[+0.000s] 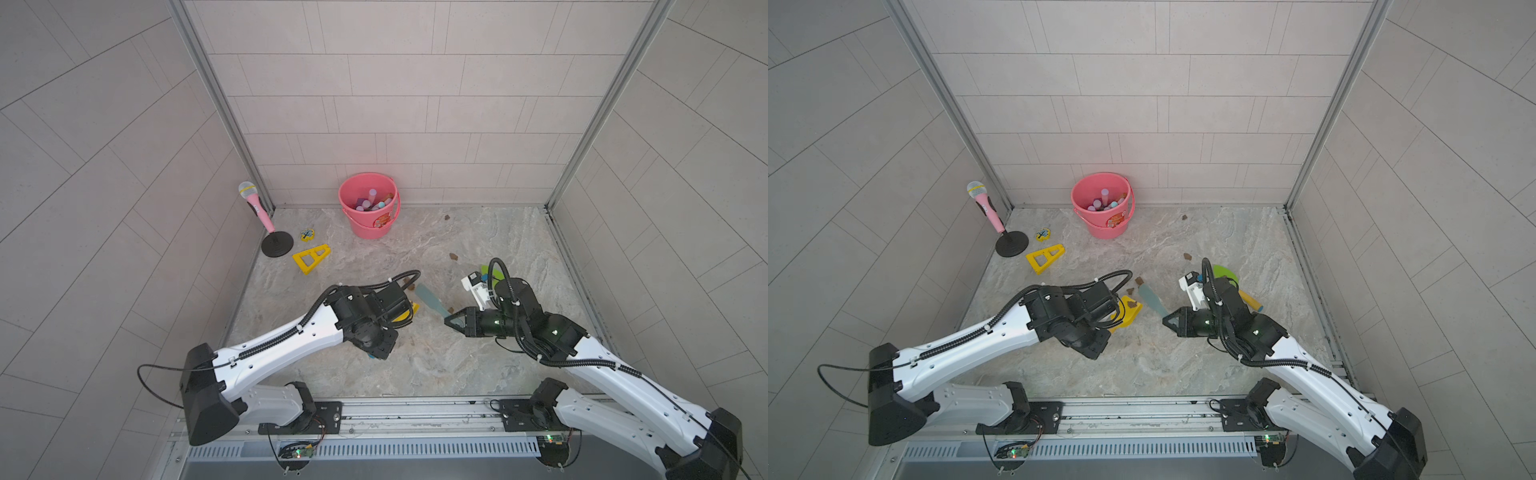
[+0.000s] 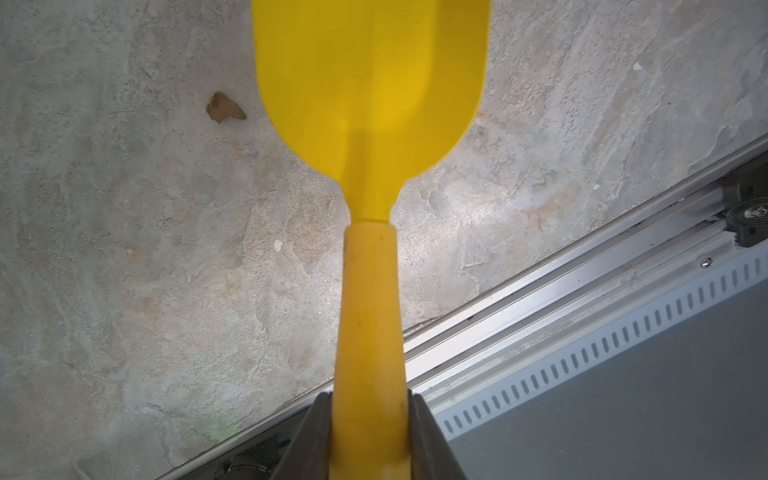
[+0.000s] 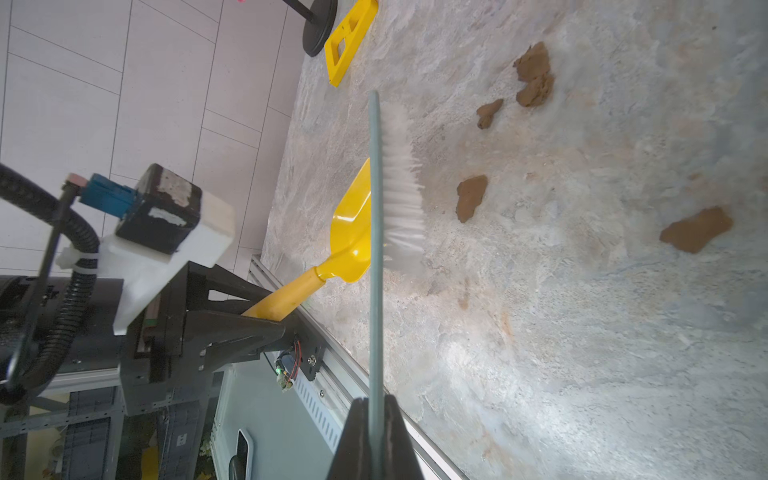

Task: Brush the soil off the hand trowel and place it into the bucket
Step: Brush off the soil from the hand trowel.

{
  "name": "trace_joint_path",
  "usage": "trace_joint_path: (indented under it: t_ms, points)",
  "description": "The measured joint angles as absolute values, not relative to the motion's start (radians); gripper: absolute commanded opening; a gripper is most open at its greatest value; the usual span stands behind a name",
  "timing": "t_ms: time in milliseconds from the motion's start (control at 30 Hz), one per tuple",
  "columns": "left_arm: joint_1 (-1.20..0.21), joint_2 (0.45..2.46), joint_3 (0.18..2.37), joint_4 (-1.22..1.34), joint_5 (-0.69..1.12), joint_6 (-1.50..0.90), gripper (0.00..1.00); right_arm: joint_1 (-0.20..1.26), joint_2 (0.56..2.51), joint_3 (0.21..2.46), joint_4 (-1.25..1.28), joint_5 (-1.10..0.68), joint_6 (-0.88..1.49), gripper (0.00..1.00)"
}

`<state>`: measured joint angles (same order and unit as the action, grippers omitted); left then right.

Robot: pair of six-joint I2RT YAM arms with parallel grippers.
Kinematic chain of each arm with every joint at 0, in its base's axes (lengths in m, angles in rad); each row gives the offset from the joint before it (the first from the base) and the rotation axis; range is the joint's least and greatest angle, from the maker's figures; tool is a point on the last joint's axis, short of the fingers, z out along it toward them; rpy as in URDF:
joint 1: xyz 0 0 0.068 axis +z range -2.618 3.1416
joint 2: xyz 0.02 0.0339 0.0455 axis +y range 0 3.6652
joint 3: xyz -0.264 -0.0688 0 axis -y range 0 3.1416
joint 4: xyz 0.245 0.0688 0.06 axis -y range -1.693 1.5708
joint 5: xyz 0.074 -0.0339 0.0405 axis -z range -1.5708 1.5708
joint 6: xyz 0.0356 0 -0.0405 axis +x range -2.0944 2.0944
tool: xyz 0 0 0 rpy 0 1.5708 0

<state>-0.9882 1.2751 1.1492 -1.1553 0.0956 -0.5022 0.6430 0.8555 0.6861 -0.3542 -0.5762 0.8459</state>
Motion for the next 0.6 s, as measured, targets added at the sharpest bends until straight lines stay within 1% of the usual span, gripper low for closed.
trace_joint_path:
  t_ms: [100, 367, 467, 600]
  points:
    - [-0.987, 1.275, 1.149, -1.155, 0.098, -0.505, 0.00, 0.648, 0.875, 0.686, -0.326, -0.627, 0.851, 0.00]
    - [-0.983, 1.275, 1.149, -1.155, 0.107, -0.505, 0.00, 0.708, 1.025, 0.686, -0.294, -0.742, 0.845, 0.00]
    - [-0.982, 1.275, 1.149, -1.161, 0.110, -0.505, 0.00, 0.712, 1.048, 0.688, -0.293, -0.748, 0.837, 0.00]
    - [-0.982, 1.275, 1.149, -1.161, 0.110, -0.508, 0.00, 0.694, 1.040, 0.693, -0.302, -0.711, 0.836, 0.00]
